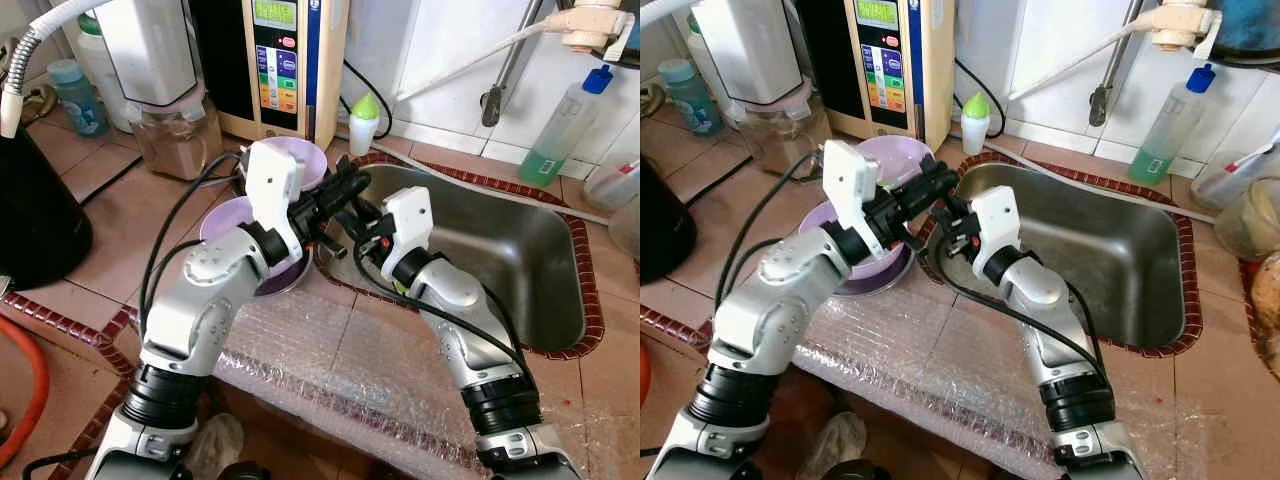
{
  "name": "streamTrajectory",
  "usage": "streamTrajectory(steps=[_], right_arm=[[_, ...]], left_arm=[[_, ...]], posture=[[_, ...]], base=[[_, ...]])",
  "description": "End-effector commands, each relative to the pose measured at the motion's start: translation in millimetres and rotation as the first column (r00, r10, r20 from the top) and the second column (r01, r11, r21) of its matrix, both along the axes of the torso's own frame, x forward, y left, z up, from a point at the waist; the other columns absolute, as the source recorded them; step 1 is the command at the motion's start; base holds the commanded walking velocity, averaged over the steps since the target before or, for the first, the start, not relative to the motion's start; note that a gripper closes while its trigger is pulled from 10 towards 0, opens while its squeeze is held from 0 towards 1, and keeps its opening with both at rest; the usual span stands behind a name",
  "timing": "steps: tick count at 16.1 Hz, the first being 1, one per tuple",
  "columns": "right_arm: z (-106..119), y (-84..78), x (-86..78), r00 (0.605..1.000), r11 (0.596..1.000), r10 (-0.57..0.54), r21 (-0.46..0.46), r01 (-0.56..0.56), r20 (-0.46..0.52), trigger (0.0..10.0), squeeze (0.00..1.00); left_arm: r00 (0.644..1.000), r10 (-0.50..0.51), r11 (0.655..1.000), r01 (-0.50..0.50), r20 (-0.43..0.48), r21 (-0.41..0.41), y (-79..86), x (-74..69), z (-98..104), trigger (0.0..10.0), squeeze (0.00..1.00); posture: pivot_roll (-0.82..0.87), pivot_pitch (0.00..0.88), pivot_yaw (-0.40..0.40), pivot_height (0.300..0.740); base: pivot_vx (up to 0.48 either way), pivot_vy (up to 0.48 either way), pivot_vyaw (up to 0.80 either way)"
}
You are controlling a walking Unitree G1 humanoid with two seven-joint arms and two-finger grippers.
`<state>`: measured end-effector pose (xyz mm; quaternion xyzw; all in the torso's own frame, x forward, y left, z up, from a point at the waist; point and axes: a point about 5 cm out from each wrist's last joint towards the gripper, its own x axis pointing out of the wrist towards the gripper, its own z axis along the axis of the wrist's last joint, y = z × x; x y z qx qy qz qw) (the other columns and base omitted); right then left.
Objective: Kitchen organization
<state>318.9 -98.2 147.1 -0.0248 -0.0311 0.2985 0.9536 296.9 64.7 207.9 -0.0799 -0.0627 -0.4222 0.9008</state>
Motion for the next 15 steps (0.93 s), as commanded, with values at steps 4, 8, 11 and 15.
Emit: streamTrajectory(steps=[4,8,11,15], right_arm=[[1.8,-51.0,20.6,0.959,0.959,-0.284,0.009,0.284,-0.017,0.0,0.00],[-9.2,-65.5,30.7,0.934,0.934,-0.355,-0.052,0.353,-0.032,0.0,0.00],[-26.7,-79.3,39.0,0.893,0.896,-0.441,-0.100,0.432,-0.090,0.0,0.00],[-49.4,-88.5,42.0,0.839,0.857,-0.512,-0.168,0.487,-0.184,0.0,0.00]], left_arm=[[0.995,0.099,0.994,-0.098,0.028,-0.044,16.0,5.2,4.1,10.0,1.00],[0.996,0.085,0.996,-0.085,-0.035,-0.008,23.5,-7.3,-12.3,10.0,1.00],[0.995,0.057,0.997,-0.052,-0.080,0.055,28.1,-20.9,-28.3,10.0,1.00],[0.992,0.065,0.996,-0.058,-0.104,0.074,31.9,-27.0,-30.5,10.0,1.00]], posture=[[0.01,0.000,0.010,0.740],[0.00,0.000,0.022,0.740],[0.02,0.000,0.018,0.740],[0.04,0.000,0.008,0.740]], base=[[0.000,0.000,0.00],[0.000,0.000,0.00],[0.000,0.000,0.00],[0.000,0.000,0.00]])
